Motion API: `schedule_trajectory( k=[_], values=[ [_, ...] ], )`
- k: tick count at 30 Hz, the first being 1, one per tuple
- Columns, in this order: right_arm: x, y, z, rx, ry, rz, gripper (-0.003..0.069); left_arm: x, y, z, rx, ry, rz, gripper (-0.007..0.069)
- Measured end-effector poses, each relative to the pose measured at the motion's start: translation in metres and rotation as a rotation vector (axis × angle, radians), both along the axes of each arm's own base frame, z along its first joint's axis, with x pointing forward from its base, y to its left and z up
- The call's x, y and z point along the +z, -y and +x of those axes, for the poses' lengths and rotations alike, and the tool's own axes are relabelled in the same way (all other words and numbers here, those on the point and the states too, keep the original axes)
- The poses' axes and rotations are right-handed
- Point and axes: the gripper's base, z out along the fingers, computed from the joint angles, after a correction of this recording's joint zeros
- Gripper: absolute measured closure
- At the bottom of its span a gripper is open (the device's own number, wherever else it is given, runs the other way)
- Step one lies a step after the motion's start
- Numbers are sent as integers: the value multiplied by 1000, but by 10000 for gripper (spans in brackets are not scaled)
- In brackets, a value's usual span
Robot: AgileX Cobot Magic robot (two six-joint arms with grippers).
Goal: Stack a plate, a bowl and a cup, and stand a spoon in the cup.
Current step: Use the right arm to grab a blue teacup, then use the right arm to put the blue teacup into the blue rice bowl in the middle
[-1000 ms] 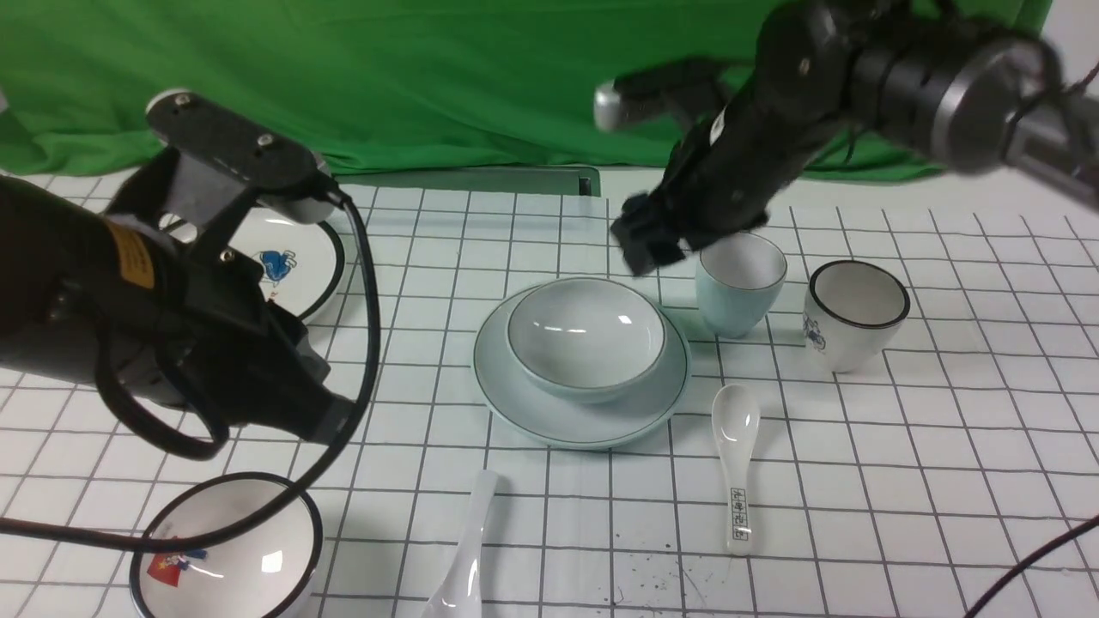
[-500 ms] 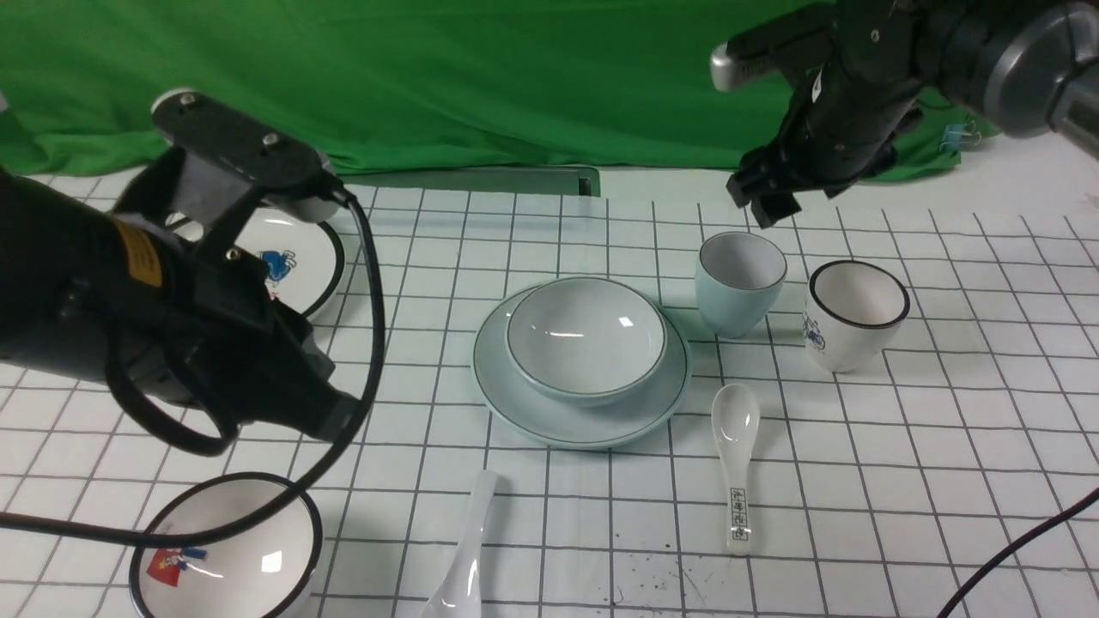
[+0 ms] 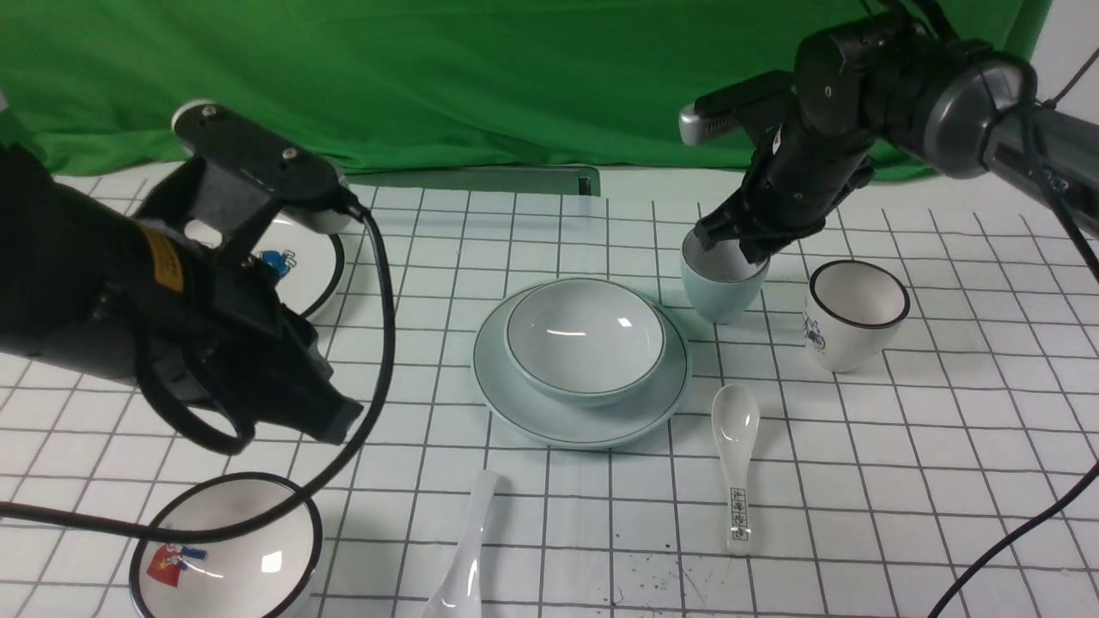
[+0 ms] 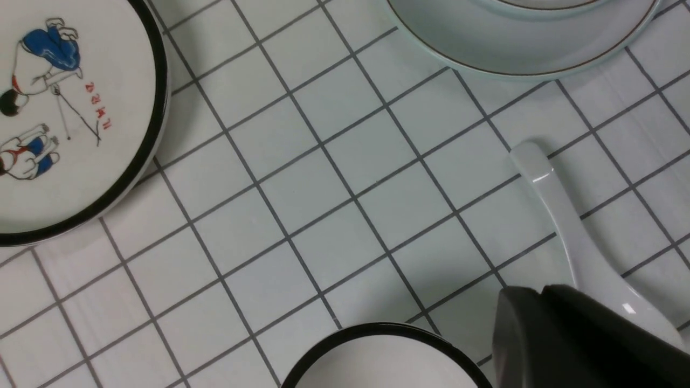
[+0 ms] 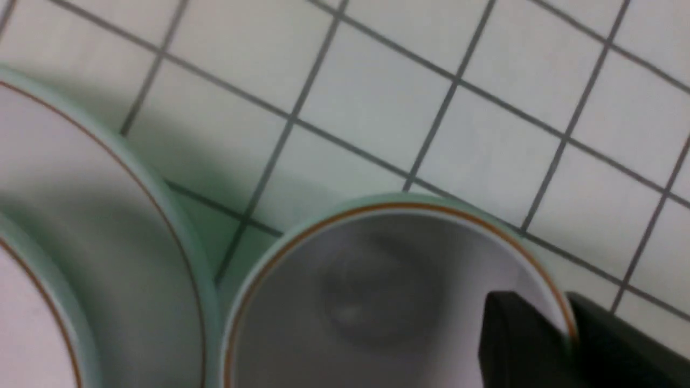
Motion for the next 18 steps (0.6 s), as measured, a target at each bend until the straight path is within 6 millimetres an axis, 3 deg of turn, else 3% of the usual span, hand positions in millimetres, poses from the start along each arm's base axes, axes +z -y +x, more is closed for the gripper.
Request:
schedule_trajectory(
  k=[3, 4, 6, 9, 14, 18],
  values=[
    [33, -3, -8, 38, 24, 56, 569, 0, -1, 0, -1, -4, 8, 653],
    [35, -3, -8, 38, 26, 57, 569, 0, -1, 0, -1, -4, 8, 653],
    [72, -8, -24, 102, 53, 143, 569, 0, -1, 0, -3, -5, 10, 653],
    [94, -17, -39, 176, 38, 218, 569, 0, -1, 0, -3, 0, 9, 653],
    [86, -45, -52, 277, -36, 249, 568, 1, 1, 2, -1, 23, -9, 653],
    [51, -69, -47, 306, -91, 238, 568, 1, 1, 2, 4, 24, -13, 653]
  ],
)
